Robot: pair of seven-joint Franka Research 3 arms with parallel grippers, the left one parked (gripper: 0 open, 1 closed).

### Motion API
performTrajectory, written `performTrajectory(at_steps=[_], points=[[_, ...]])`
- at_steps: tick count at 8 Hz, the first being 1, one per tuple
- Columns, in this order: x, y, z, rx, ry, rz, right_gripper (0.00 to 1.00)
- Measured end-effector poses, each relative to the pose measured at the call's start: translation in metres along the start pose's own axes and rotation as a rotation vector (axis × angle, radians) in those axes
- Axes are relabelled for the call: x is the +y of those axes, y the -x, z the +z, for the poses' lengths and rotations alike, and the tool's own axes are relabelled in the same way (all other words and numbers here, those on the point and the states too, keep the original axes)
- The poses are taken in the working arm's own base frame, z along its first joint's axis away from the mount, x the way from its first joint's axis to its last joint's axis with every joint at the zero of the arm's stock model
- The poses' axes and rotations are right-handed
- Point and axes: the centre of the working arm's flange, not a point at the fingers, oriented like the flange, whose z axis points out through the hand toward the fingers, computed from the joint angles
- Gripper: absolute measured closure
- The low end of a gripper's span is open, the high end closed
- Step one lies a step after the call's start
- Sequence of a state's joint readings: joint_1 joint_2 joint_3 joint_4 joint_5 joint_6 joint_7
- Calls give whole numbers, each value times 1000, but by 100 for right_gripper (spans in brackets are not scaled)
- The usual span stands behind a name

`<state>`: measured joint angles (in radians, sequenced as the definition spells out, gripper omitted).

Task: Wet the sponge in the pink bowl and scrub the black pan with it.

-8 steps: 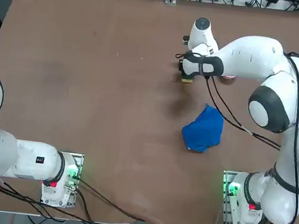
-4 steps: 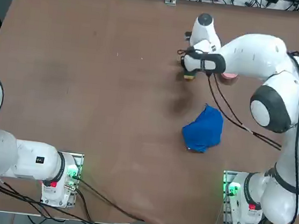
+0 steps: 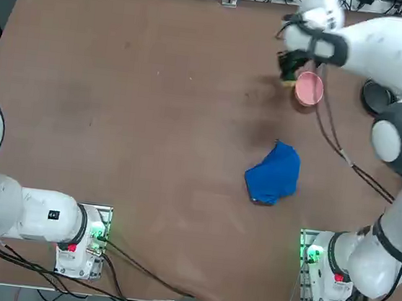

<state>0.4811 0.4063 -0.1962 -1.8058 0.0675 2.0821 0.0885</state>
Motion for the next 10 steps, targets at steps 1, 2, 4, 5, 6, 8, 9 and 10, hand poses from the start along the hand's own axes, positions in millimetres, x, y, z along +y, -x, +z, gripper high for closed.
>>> performTrajectory(at_steps=[1, 2, 4, 5, 6, 8, 9, 10], points=[[37, -1, -1, -14, -9, -19, 63], [60, -1, 8, -30, -13, -24, 63], [74, 0, 38, -81, -11, -43, 63], [73, 0, 51, -107, -9, -52, 64], [71, 2, 59, -136, -9, -57, 64], [70, 5, 72, -174, -8, -60, 64], [72, 5, 77, -183, -7, -57, 64], [75, 4, 82, -185, -7, -53, 64]])
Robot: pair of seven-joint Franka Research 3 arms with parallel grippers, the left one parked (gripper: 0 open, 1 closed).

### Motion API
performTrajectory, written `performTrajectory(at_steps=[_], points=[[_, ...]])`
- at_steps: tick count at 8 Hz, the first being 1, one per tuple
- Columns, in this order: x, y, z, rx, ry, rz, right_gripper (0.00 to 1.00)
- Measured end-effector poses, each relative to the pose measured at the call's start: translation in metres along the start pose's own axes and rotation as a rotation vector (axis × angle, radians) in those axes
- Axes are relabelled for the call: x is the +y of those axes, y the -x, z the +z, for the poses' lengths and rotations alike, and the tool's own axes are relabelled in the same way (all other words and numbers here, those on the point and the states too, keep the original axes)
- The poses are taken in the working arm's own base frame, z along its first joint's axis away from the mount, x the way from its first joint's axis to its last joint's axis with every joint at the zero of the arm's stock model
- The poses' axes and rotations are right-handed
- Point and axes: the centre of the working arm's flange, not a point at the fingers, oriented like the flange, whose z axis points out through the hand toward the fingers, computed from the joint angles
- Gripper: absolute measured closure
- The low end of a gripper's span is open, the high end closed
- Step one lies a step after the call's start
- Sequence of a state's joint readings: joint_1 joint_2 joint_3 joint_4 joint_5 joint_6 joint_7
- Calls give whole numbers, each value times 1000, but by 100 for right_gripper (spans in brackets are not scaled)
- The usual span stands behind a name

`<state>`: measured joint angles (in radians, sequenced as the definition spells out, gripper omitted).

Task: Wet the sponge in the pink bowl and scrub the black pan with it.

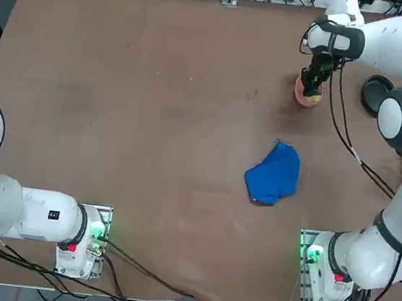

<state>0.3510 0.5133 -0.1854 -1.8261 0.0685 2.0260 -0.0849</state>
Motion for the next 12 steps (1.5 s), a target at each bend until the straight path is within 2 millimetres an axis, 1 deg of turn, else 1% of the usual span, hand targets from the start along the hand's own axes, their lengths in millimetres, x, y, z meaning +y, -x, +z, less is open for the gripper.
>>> performTrajectory(at_steps=[2, 3, 6, 7, 8, 10, 12], points=[[9, -2, 3, 3, -2, 14, 64], [11, -5, 7, 5, -1, 16, 64], [8, -13, 28, 12, -7, 20, 65], [8, -15, 33, 16, -5, 19, 67], [8, -16, 35, 20, -4, 19, 68], [8, -18, 43, 19, -1, 20, 67], [8, -19, 43, 20, -1, 20, 65]])
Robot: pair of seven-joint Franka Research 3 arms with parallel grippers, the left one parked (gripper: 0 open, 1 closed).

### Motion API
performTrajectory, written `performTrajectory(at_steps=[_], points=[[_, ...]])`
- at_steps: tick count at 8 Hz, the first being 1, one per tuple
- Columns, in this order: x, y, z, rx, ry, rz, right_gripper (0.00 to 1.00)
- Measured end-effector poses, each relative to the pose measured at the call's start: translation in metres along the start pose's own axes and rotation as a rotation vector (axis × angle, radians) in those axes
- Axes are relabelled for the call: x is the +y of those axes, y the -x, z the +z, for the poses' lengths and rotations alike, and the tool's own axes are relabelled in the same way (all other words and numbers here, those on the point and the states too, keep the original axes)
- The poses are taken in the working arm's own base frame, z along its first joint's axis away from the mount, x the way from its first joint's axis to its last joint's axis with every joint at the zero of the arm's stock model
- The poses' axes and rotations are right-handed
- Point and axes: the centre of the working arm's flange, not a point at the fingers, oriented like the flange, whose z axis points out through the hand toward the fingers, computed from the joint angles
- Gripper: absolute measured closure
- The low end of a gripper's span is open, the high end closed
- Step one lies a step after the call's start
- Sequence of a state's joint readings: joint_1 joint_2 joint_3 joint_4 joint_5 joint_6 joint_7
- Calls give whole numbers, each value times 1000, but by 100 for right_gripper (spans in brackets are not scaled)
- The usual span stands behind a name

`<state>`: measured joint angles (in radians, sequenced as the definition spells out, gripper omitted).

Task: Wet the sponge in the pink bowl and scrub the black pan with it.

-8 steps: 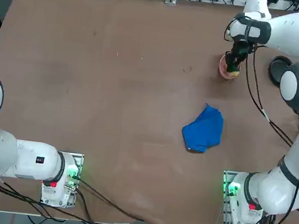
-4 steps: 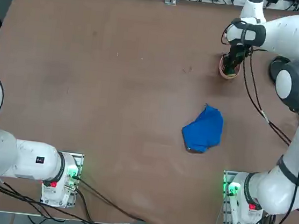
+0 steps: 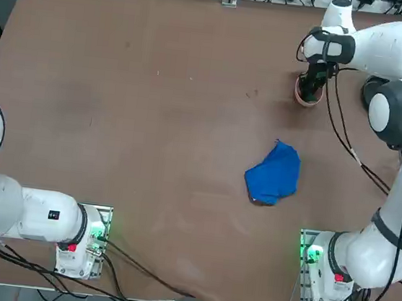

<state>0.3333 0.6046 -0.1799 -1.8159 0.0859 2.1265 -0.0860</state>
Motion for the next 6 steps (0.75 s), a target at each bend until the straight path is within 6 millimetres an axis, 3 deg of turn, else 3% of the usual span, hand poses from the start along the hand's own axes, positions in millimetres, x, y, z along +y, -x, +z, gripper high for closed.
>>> performTrajectory(at_steps=[6], points=[[0, 0, -1, 1, 0, 0, 61]])
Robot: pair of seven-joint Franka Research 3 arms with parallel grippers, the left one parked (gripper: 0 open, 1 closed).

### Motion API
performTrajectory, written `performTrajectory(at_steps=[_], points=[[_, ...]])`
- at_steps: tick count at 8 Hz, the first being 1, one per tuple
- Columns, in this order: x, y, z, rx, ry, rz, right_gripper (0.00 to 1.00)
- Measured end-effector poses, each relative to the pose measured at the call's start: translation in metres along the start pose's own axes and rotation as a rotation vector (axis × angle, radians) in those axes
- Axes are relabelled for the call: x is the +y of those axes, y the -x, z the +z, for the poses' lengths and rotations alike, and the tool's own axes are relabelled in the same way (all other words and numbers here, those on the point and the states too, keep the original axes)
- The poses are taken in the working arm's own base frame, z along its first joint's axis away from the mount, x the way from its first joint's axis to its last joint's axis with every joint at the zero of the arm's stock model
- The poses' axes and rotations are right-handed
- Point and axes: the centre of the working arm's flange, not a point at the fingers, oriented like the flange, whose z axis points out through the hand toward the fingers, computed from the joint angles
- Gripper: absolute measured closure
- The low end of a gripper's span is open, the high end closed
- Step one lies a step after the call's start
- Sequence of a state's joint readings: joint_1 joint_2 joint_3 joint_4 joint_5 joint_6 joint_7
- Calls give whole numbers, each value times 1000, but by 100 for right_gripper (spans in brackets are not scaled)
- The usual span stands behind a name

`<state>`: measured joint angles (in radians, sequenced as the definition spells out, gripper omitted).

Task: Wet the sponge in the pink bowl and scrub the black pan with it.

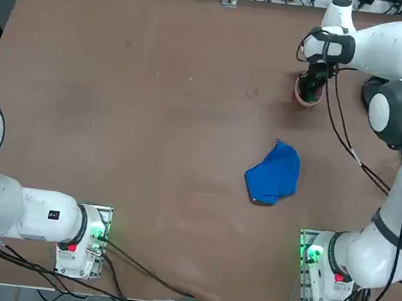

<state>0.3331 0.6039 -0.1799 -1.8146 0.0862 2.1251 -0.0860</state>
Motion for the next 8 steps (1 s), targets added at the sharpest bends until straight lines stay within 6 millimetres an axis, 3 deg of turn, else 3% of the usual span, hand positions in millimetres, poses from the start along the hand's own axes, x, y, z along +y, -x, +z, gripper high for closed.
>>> performTrajectory(at_steps=[5, 8], points=[[3, 7, -37, -21, -15, 4, 65], [7, 7, -42, -32, -19, 8, 66]])
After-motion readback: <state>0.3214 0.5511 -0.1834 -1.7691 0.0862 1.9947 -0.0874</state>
